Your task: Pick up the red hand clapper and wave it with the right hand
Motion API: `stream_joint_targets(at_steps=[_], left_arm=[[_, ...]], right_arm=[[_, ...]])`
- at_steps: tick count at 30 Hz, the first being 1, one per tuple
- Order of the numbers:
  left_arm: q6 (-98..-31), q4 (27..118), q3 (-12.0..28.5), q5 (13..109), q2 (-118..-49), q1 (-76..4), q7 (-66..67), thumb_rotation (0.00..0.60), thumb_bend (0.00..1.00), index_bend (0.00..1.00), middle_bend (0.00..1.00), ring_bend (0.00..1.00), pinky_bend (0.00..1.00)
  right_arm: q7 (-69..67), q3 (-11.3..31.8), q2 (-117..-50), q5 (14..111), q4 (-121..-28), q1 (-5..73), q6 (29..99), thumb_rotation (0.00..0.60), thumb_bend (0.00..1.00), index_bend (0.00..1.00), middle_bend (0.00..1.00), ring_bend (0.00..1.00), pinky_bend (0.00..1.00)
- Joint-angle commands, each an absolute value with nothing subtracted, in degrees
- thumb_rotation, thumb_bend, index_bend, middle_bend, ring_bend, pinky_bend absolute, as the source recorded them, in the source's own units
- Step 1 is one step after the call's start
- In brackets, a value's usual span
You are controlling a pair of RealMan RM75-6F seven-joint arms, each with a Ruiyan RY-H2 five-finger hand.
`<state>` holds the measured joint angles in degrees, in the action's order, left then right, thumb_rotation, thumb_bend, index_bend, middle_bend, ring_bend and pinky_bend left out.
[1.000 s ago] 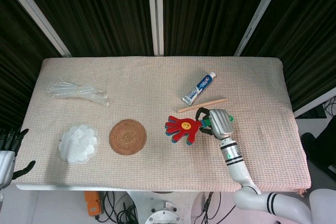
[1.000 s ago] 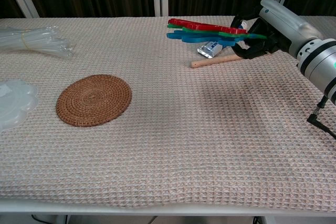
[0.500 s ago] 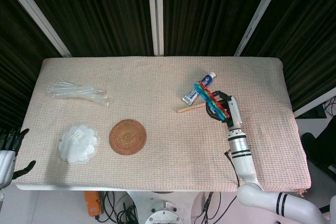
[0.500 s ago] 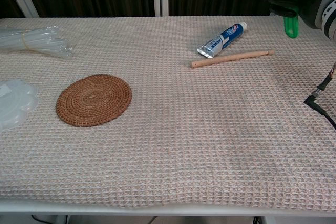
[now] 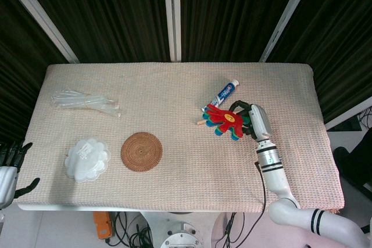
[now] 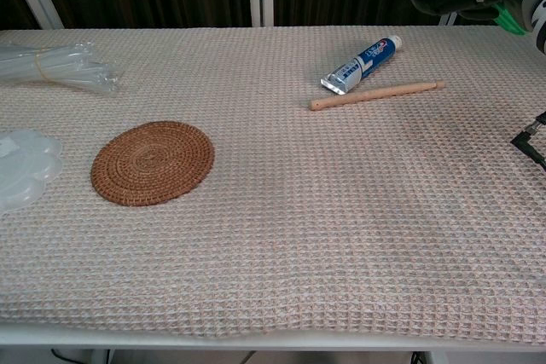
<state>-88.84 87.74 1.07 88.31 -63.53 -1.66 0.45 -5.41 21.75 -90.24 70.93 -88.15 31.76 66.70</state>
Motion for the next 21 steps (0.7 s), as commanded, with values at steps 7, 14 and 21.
stream_joint_targets(at_steps=[7,14,21], left_arm=[[-89.1,87.8,1.0,88.3,-63.3,-1.4,0.0,0.6,0.17,0.11,0.01,0.0,0.06],[-88.9,87.7,1.0,88.2,-63.3,-1.5,-0.3,0.6,0.17,0.11,0.01,0.0,0.06],[-88.8,87.6,1.1,88.2,-63.4,-1.7,-0.4,0.6,0.17,0.11,0.01,0.0,0.06]], right_arm=[[23.0,15.8,-91.2,73.0,-84.4,34.6,68.0,0.6,0.91,1.0,1.0,1.0,1.0],[-3.3,25.0,-93.1,61.6,-92.4,31.0,67.4,0.6,0.93,1.0,1.0,1.0,1.0],[-18.1,32.2,-91.1,50.6,-97.9,28.6,62.8,0.6,0.93,1.0,1.0,1.0,1.0]])
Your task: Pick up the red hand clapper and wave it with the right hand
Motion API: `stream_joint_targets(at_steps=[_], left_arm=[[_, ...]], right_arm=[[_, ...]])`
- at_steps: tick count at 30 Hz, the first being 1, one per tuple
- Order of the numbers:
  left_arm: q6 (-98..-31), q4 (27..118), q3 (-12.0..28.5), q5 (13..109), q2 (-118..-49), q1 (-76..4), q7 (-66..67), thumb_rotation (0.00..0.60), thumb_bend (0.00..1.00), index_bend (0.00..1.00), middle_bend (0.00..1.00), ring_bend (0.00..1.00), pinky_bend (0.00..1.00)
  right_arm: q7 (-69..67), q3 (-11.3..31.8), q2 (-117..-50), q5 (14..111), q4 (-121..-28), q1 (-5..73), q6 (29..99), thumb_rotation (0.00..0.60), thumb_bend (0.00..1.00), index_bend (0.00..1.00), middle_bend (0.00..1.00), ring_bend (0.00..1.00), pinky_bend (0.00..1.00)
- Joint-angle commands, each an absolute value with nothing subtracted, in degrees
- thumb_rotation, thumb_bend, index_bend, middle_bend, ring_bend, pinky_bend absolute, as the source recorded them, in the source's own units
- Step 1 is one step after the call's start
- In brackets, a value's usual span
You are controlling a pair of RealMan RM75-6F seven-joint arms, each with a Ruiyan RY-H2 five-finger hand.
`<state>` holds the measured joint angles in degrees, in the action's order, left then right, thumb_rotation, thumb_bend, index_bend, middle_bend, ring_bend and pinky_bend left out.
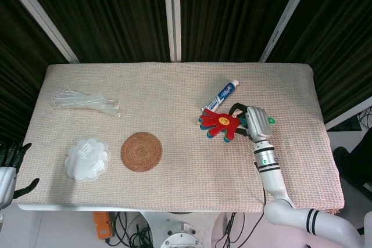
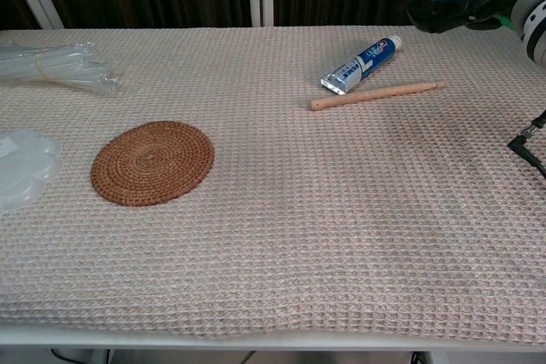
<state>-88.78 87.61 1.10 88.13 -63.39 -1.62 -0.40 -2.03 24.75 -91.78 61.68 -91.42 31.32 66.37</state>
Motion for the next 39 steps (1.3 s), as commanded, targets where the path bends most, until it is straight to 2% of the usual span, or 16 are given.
stream_joint_targets(at_steps=[1,7,12,15,20,24,28,33,39], left_arm=[[-88.7,87.6,1.1,88.1,-63.4,-1.7,-0.4,0.6,0.17,0.11,0.01,0.0,0.06],[-88.7,87.6,1.1,88.1,-63.4,-1.7,-0.4,0.6,0.17,0.11,0.01,0.0,0.06],[-88.8,87.5,1.0,88.1,-63.4,-1.6,-0.6,0.6,0.17,0.11,0.01,0.0,0.06],[-88.7,87.4,1.0,88.1,-63.5,-1.6,-0.6,0.6,0.17,0.11,0.01,0.0,0.06],[-88.7,87.3,1.0,88.0,-63.5,-1.6,-0.8,0.6,0.17,0.11,0.01,0.0,0.06],[-88.8,87.3,0.9,88.1,-63.6,-1.5,-0.7,0.6,0.18,0.11,0.01,0.0,0.06],[-88.9,87.3,0.9,88.0,-63.5,-1.4,-0.8,0.6,0.17,0.11,0.01,0.0,0.06],[-89.0,87.3,0.9,88.0,-63.4,-1.3,-0.9,0.6,0.17,0.11,0.01,0.0,0.06],[-88.9,87.3,1.0,88.0,-63.5,-1.4,-0.8,0.6,0.17,0.11,0.01,0.0,0.06]], right_arm=[[-19.3,32.7,-90.9,49.7,-98.3,28.4,62.2,0.6,0.93,1.0,1.0,1.0,1.0],[-23.2,33.1,-89.6,47.4,-98.8,28.0,58.9,0.6,0.94,1.0,1.0,1.0,1.0],[-18.3,28.6,-90.9,58.3,-94.4,29.4,63.1,0.6,0.94,1.0,1.0,1.0,1.0],[-8.9,24.2,-91.5,65.9,-89.6,31.1,66.7,0.6,0.94,1.0,1.0,1.0,1.0],[14.6,16.1,-94.3,81.1,-76.8,34.2,74.9,0.6,0.93,1.0,1.0,1.0,1.0],[23.9,14.4,-94.9,82.6,-75.0,35.0,75.2,0.6,0.91,1.0,1.0,1.0,1.0],[24.0,14.8,-94.9,80.6,-76.3,34.8,74.5,0.6,0.91,1.0,1.0,1.0,1.0],[11.8,18.7,-94.3,73.3,-83.4,33.2,72.0,0.6,0.91,1.0,1.0,1.0,1.0],[-15.1,29.4,-93.3,57.0,-95.1,29.3,66.1,0.6,0.91,1.0,1.0,1.0,1.0]])
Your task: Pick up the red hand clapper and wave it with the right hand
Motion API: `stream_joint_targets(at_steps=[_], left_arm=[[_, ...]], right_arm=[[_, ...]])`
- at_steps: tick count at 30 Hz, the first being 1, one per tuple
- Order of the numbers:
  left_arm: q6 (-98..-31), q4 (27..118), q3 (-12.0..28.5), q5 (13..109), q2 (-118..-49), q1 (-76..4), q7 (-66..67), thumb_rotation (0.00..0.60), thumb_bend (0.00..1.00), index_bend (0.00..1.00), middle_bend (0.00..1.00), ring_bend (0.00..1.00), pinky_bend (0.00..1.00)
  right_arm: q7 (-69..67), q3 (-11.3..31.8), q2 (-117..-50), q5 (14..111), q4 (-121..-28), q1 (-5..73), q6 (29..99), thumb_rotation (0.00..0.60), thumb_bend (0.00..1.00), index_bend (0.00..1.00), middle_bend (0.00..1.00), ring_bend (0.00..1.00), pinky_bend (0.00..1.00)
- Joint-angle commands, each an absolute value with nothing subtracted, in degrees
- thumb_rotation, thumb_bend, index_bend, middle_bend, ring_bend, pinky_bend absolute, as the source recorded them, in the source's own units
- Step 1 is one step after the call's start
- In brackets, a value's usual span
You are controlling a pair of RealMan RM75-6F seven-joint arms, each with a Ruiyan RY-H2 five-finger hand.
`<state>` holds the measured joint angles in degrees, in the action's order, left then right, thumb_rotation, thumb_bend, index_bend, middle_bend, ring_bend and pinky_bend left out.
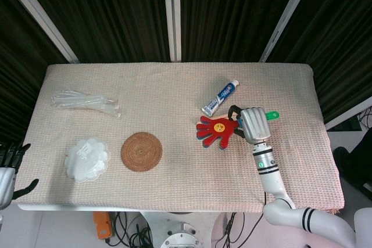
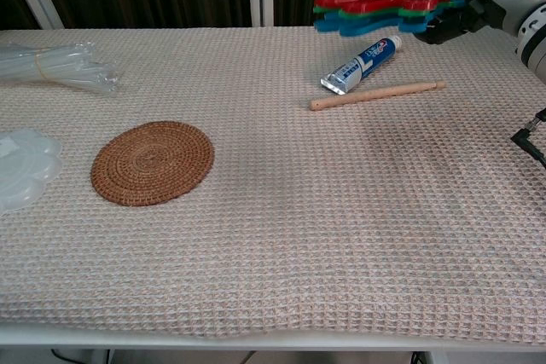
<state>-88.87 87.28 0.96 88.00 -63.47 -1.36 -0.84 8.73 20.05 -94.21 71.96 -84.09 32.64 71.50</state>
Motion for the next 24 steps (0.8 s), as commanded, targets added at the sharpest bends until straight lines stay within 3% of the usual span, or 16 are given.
stream_joint_targets(at_steps=[1,6,13,17,24], left_arm=[[-88.9,87.3,1.0,88.0,-63.5,-1.4,-0.8,0.6,0.17,0.11,0.01,0.0,0.06],[-88.8,87.3,1.0,88.0,-63.5,-1.4,-0.9,0.6,0.17,0.11,0.01,0.0,0.06],[-88.8,87.5,1.0,88.1,-63.5,-1.5,-0.5,0.6,0.17,0.11,0.01,0.0,0.06],[-88.8,87.5,1.0,88.0,-63.4,-1.5,-0.6,0.6,0.17,0.11,0.01,0.0,0.06],[-88.6,87.4,1.0,88.1,-63.5,-1.6,-0.7,0.6,0.17,0.11,0.01,0.0,0.06]], right_arm=[[-18.1,31.2,-92.7,53.6,-96.7,28.8,64.6,0.6,0.91,1.0,1.0,1.0,1.0],[-29.6,36.8,-88.9,45.4,-101.2,26.5,57.2,0.6,0.9,1.0,1.0,1.0,1.0],[-31.0,35.2,-88.6,48.0,-99.8,26.5,56.2,0.6,0.9,1.0,1.0,1.0,1.0],[-24.4,31.5,-89.6,55.4,-97.1,27.9,60.5,0.6,0.9,1.0,1.0,1.0,1.0],[6.0,20.3,-94.2,76.3,-81.3,33.1,74.0,0.6,0.9,1.0,1.0,1.0,1.0]])
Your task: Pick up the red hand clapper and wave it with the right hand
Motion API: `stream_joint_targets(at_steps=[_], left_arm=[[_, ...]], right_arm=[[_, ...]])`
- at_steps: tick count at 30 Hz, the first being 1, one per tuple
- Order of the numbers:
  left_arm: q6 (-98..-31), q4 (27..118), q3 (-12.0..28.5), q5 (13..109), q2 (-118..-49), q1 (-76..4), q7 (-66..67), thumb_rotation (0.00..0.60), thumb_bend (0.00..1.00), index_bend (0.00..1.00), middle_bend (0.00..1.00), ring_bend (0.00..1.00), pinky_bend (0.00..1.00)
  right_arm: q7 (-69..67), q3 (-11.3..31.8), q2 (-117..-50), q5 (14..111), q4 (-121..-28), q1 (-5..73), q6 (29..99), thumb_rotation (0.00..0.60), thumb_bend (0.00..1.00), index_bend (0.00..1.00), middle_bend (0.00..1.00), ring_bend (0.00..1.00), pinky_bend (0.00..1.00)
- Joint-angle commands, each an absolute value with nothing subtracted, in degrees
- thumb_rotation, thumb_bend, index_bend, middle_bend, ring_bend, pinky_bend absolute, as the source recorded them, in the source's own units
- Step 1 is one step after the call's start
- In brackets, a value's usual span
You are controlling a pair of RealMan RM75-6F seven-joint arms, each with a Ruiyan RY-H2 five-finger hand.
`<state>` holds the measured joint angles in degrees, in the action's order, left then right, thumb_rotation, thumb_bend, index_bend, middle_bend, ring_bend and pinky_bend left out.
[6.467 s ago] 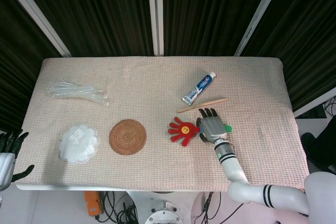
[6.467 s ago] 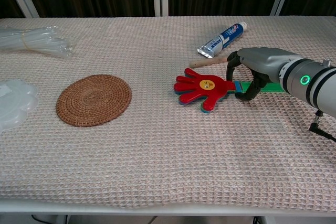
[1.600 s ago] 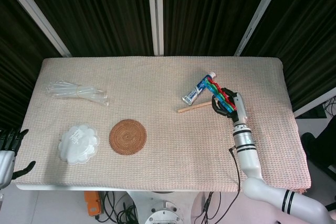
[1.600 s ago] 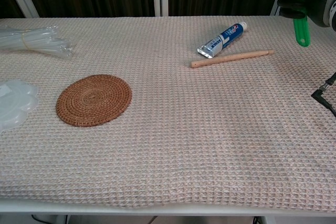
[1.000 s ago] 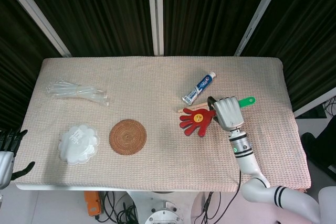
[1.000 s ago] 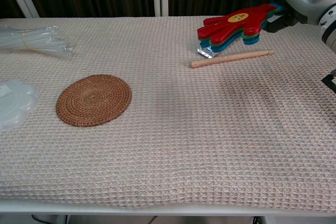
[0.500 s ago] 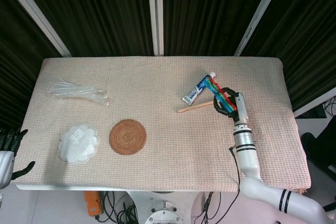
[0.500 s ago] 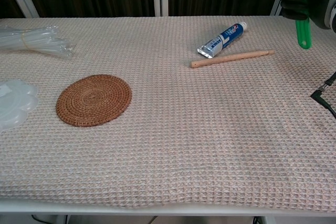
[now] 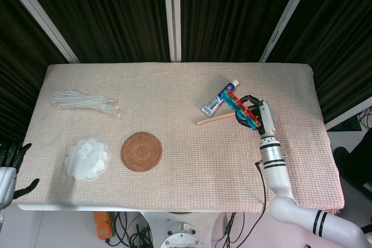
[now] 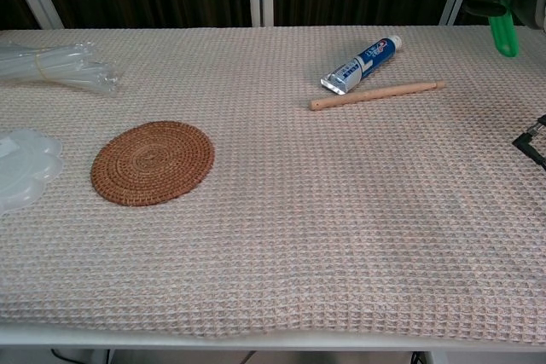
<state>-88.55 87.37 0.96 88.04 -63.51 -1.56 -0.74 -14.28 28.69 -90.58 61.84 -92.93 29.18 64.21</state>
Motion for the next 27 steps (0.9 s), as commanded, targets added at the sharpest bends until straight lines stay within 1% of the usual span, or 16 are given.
stream_joint_targets(at_steps=[1,5,7,15,19,27], left_arm=[[-88.6,87.4,1.0,88.1,-63.5,-1.6,-0.7,0.6,0.17,0.11,0.01,0.0,0.06],[-88.8,87.5,0.9,88.2,-63.4,-1.5,-0.7,0.6,0.17,0.11,0.01,0.0,0.06],[-88.9,87.5,0.9,88.1,-63.3,-1.4,-0.7,0.6,0.17,0.11,0.01,0.0,0.06],[-88.8,87.3,1.0,88.0,-63.4,-1.4,-1.0,0.6,0.18,0.11,0.01,0.0,0.06],[-88.7,87.2,0.9,88.0,-63.5,-1.5,-1.0,0.6,0.17,0.11,0.01,0.0,0.06],[-88.5,86.8,0.8,88.0,-63.9,-1.4,-1.3,0.6,0.17,0.11,0.01,0.0,0.06]], right_arm=[[10.0,19.1,-95.1,78.1,-78.7,33.6,75.0,0.6,0.9,1.0,1.0,1.0,1.0],[20.9,16.7,-96.1,79.0,-74.4,34.9,74.3,0.6,0.89,1.0,1.0,1.0,1.0],[22.8,16.2,-96.6,79.8,-73.0,35.2,75.2,0.6,0.88,1.0,1.0,1.0,1.0],[21.3,17.1,-97.7,76.7,-73.7,34.7,74.8,0.6,0.88,1.0,1.0,1.0,1.0],[21.7,16.5,-98.6,76.3,-73.5,34.6,74.8,0.6,0.85,1.0,1.0,1.0,1.0],[19.8,15.6,-104.6,70.7,-71.7,33.3,72.4,0.6,0.85,1.0,1.0,1.0,1.0]])
